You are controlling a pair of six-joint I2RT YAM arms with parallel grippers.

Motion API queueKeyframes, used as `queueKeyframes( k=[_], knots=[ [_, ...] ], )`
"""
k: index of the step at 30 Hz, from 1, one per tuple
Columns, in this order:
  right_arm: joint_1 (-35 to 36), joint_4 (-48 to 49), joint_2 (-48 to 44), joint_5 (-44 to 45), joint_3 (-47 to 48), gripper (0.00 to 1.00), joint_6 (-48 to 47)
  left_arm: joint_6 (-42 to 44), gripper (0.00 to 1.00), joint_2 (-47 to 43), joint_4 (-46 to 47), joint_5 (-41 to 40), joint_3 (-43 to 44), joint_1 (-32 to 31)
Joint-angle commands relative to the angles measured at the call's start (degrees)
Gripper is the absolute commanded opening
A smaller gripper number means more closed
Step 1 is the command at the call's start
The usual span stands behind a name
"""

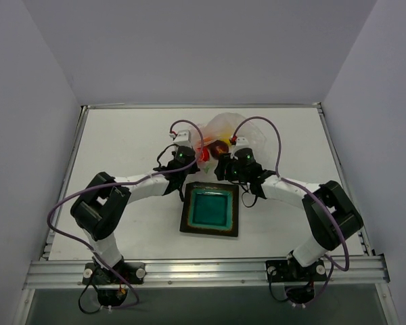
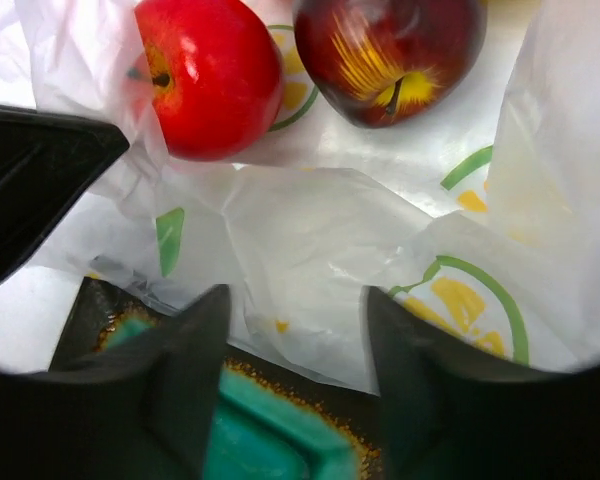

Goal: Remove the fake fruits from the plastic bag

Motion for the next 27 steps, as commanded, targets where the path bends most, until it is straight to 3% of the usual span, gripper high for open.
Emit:
queueKeyframes(
  k=[1,3,5,7,11,13,18,22,23,25,27],
  knots=[
    [-0.02,-4.08,-4.47,-2.55,3.4,0.58,-0.45,-0.98,0.02,-5.16,5.94,3.18,-2.06,0.62],
    [0.51,-5.75,-7.1,-3.17,4.37,0.67,-0.27,-1.51,0.03,-6.13,7.87,3.97,-3.13,0.62],
    [0.6,-5.84,-8.86,-3.35,4.63,0.67,0.34,-1.94,0.02,-6.74,9.71,4.76,-4.09,0.62],
    [0.68,-5.23,-9.22,-3.18,5.16,0.64,0.61,-2.21,0.02,-6.84,10.6,5.64,-4.45,0.62],
    [0.69,-5.49,-5.11,1.82,8.66,0.44,0.87,-3.35,0.02,-7.01,14.2,7.05,-5.76,0.62],
    [0.69,-4.36,-2.03,3.67,9.64,0.39,1.13,-3.35,0.02,-7.01,14.99,7.05,-6.12,0.62],
    [-0.28,-3.56,3.43,11.76,14.55,0.39,-0.18,-2.91,0.02,-6.31,16.76,8.37,-7.52,0.89],
    [-0.98,-3.73,7.64,13.08,18.07,0.59,-2.46,-1.51,0.02,-6.13,16.67,9.16,-8.14,0.97],
    [-0.98,-3.82,8.26,13.43,18.52,0.7,-2.82,-1.07,0.02,-6.31,16.67,9.34,-8.31,0.97],
    [-1.6,-4.87,10.36,12.83,20.09,0.82,-4.22,-0.02,0.02,-6.66,16.85,9.86,-8.93,0.97],
    [-1.86,-5.66,12.13,11.69,20.98,0.87,-4.75,0.51,0.02,-6.75,16.85,10.3,-9.19,0.89]
  ],
)
